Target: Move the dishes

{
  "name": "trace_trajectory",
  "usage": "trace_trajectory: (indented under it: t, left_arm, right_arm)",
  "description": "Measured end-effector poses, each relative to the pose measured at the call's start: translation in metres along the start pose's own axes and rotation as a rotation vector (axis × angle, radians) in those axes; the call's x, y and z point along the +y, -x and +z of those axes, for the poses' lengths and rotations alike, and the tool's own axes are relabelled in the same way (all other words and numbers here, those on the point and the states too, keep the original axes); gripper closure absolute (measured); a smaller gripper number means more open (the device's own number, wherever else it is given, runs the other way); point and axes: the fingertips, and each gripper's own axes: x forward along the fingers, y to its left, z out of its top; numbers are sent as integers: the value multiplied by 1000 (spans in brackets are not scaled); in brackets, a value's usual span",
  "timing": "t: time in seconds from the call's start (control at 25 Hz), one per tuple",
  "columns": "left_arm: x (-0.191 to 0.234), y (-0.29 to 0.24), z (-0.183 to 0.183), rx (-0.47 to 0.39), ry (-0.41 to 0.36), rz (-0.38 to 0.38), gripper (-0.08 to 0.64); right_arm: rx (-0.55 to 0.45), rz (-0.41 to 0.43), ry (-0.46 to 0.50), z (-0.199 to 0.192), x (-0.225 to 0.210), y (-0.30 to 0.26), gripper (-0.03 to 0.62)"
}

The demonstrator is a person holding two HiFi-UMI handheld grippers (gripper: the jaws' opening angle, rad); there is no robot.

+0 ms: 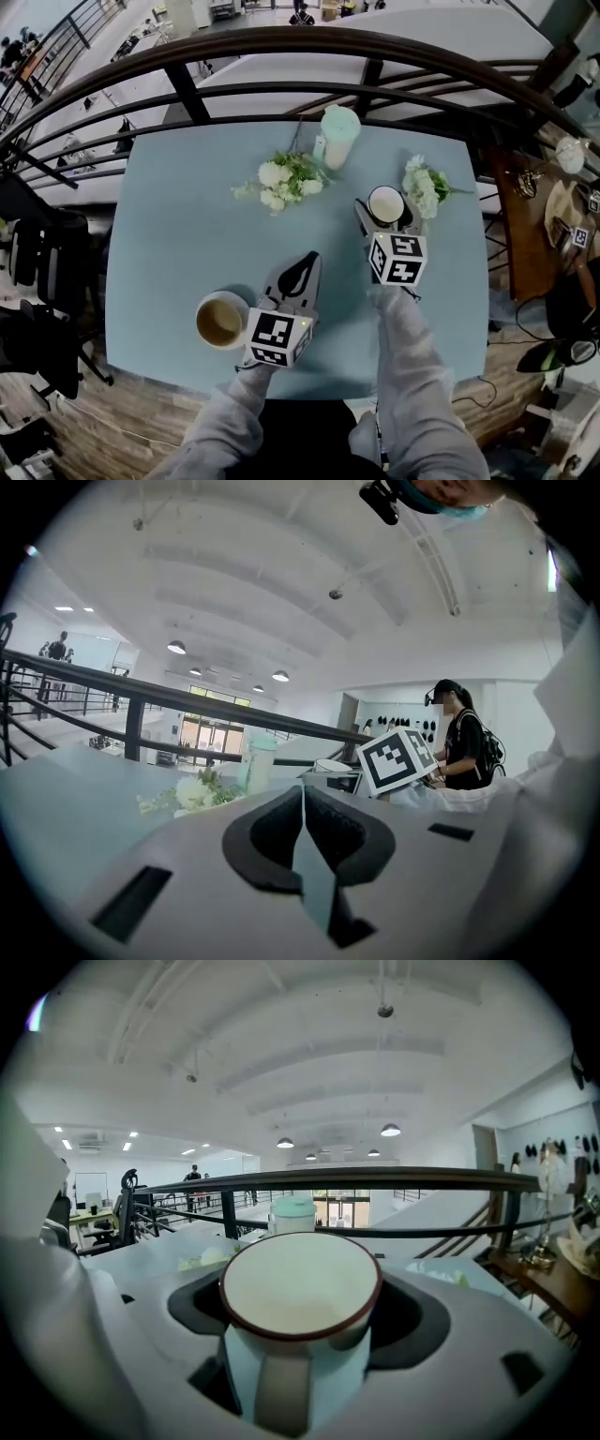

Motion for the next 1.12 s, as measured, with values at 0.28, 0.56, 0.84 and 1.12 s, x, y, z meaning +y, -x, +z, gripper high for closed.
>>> trace_trajectory:
  t: [0.28, 0.56, 0.84, 1.12]
  left_arm:
    - [-7, 57, 3, 3, 9, -28, 538]
    - [-12, 114, 1, 10, 17, -70, 538]
    - [-26, 177, -7, 31, 16, -151, 538]
    - [-12, 239, -20, 46, 12, -140, 538]
  right_arm:
    - [32, -6, 13, -1, 41, 63, 172]
    - [43, 5, 33, -10, 89, 126, 172]
    - [55, -3, 4, -29, 139, 189, 172]
    - [81, -12, 8, -58, 187, 239, 172]
